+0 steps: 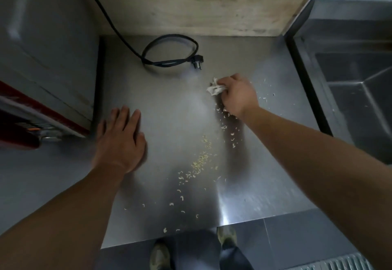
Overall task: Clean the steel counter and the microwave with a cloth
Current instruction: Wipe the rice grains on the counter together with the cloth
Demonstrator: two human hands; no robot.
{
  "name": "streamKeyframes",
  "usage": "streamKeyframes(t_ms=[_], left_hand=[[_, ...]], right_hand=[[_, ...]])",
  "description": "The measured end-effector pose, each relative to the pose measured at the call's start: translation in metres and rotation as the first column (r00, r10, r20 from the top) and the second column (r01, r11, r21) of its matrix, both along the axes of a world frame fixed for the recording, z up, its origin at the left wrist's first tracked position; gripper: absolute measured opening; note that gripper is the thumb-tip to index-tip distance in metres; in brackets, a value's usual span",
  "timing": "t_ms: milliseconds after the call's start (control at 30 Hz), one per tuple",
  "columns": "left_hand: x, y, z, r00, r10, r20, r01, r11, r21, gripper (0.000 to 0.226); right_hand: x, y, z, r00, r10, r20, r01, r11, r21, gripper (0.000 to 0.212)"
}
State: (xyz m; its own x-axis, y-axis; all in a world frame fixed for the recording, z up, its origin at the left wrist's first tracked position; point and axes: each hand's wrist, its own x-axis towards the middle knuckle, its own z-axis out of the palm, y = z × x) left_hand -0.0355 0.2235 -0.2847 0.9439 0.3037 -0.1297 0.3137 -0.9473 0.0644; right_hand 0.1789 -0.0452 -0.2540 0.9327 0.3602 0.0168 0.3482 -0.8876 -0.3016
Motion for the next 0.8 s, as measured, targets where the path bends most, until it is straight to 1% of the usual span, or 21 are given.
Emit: streamKeyframes(t_ms=[100, 200, 267, 333, 433, 533, 600, 633, 667, 733, 800], left_hand=[[-0.001, -0.002, 0.003, 0.999, -0.033, -0.015, 0.033, 0.999, 0.012, 0.069], [0.000, -0.003, 0.006, 0.998, -0.046, -0.033, 0.046, 0.999, 0.021, 0.070], [0.001, -0.004, 0.006, 0.997, -0.053, -0.056, 0.054, 0.998, 0.024, 0.070], [0.002, -0.004, 0.008, 0.995, -0.063, -0.079, 0.064, 0.998, 0.015, 0.071], [0.001, -0.004, 0.010, 0.994, -0.072, -0.088, 0.073, 0.997, 0.017, 0.070], [0.007, -0.009, 0.012, 0.988, -0.041, -0.151, 0.050, 0.997, 0.054, 0.069], [0.025, -0.018, 0.019, 0.977, 0.027, -0.213, -0.020, 0.999, 0.038, 0.074], [0.036, -0.024, 0.026, 0.974, 0.057, -0.218, -0.054, 0.998, 0.022, 0.076], [0.049, -0.031, 0.032, 0.978, 0.057, -0.200, -0.055, 0.998, 0.016, 0.075], [0.070, -0.047, 0.042, 0.991, -0.045, -0.128, 0.054, 0.996, 0.068, 0.064], [0.090, -0.065, 0.049, 0.987, -0.146, -0.071, 0.152, 0.984, 0.088, 0.060]], right_hand=[[-0.066, -0.002, -0.004, 0.994, 0.111, 0.020, -0.111, 0.994, 0.010, 0.037], [-0.136, -0.021, -0.004, 0.974, 0.226, -0.018, -0.224, 0.972, 0.069, 0.039], [-0.167, -0.034, -0.002, 0.949, 0.311, -0.052, -0.306, 0.948, 0.087, 0.037], [-0.178, -0.044, 0.004, 0.945, 0.318, -0.081, -0.308, 0.944, 0.115, 0.037], [-0.156, -0.053, 0.028, 0.980, 0.189, -0.059, -0.173, 0.962, 0.212, 0.034], [-0.104, -0.064, 0.057, 0.999, -0.036, 0.004, 0.033, 0.950, 0.311, 0.034], [-0.066, -0.076, 0.069, 0.988, -0.151, 0.009, 0.140, 0.935, 0.326, 0.035], [-0.048, -0.083, 0.073, 0.981, -0.196, 0.001, 0.186, 0.931, 0.315, 0.035], [-0.031, -0.093, 0.076, 0.971, -0.237, -0.007, 0.228, 0.926, 0.301, 0.035], [-0.003, -0.112, 0.081, 0.957, -0.291, 0.000, 0.281, 0.924, 0.260, 0.034], [0.020, -0.130, 0.085, 0.954, -0.297, 0.029, 0.285, 0.936, 0.205, 0.033]])
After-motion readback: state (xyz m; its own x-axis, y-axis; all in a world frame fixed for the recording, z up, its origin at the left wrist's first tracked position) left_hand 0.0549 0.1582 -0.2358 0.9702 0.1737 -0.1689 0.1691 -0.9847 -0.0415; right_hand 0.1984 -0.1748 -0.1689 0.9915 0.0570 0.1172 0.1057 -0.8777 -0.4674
